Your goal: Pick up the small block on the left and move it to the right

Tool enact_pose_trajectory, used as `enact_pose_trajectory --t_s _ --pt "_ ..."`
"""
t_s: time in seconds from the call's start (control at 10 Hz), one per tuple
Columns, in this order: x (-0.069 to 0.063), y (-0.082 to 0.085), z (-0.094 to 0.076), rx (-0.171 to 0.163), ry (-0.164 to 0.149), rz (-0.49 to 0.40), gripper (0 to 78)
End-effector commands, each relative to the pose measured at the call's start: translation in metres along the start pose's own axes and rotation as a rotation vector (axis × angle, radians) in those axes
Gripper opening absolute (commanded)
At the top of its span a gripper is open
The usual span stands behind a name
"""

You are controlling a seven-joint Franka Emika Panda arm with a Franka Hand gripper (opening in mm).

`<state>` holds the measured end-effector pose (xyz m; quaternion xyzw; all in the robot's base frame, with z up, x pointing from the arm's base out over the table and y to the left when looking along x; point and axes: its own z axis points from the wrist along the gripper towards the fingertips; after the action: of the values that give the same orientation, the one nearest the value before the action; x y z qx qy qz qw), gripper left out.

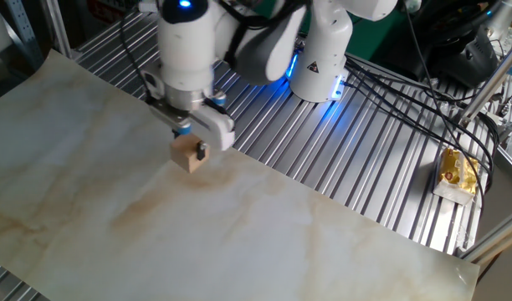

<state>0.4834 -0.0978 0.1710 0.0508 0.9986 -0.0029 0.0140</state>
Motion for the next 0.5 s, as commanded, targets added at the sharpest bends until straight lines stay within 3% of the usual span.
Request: enact_pose_trajectory --t_s 0.1,0.4,0.5 --pt "0.013 0.015 0.001 0.006 0.0 -0.025 1.3" --pt "0.025 0.028 -0.001 0.009 0.0 -0.018 1.3" --pt "0.035 0.036 0.0 0.017 -0.001 -0.019 1.3"
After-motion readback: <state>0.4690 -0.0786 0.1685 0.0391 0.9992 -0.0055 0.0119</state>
